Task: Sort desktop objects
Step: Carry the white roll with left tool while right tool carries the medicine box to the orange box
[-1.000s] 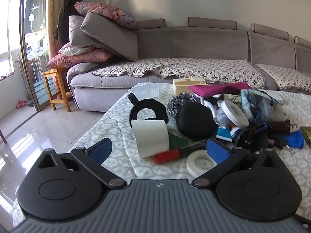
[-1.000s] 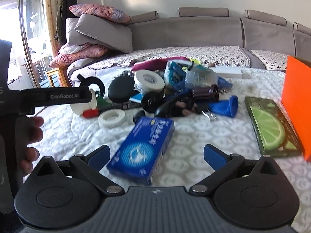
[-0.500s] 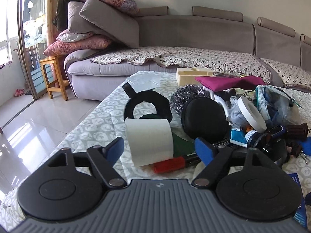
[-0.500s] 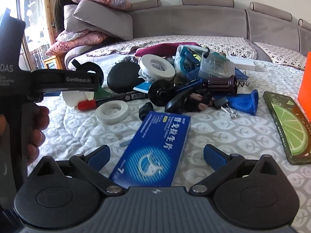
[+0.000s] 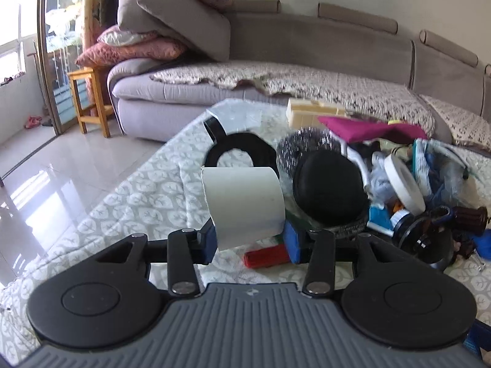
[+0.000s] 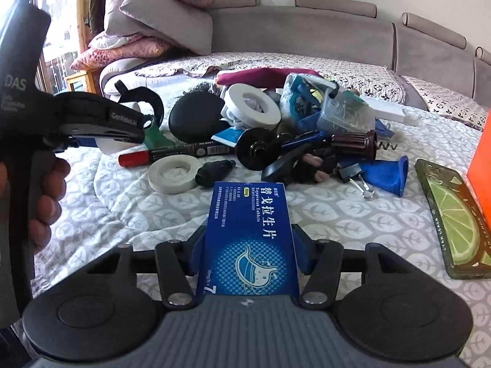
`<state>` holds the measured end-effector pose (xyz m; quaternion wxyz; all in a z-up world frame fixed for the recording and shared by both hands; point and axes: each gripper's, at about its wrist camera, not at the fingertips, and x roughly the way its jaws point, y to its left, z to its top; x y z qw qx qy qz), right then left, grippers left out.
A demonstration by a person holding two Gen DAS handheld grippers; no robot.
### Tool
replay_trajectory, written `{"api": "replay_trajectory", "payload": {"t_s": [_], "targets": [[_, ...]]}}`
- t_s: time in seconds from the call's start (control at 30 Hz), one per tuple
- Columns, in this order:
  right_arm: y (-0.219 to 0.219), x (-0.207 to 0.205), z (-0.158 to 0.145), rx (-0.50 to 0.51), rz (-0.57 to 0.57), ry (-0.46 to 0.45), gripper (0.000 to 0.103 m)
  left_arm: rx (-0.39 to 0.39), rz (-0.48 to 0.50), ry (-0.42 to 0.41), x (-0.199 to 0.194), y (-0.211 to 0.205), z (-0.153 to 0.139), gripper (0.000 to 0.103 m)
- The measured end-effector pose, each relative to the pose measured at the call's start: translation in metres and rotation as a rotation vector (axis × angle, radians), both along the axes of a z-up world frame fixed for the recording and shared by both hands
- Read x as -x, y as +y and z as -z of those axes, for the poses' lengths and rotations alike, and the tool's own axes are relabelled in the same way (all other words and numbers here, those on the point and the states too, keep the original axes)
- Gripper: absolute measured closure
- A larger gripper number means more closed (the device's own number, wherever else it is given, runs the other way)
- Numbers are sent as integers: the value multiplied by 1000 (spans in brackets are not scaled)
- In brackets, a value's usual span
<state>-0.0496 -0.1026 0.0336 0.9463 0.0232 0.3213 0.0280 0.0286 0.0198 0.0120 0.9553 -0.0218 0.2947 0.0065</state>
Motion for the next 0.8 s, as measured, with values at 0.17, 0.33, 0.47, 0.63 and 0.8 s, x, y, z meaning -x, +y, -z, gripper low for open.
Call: {"api": "replay_trajectory", "payload": {"t_s": [0.17,0.33,0.47,0.63,0.8], "targets": [[-8,8,-6,-4,15,-28,48,8,-7,-19,9,1,-4,61],[-13,11,-5,-18,26,-20,48,0,7,-20,7,-2,-5,61],[-15,18,-8,-18,29,-31,48,-10,32,-27,13,-6,-5,61],[-19,23,-9,-20,35,-27,48,-20,55,-22,21,-10,-2,61],[-18,33,-11,-21,28,-32,48,-9,63,-11,25,-11,-1,61]]}}
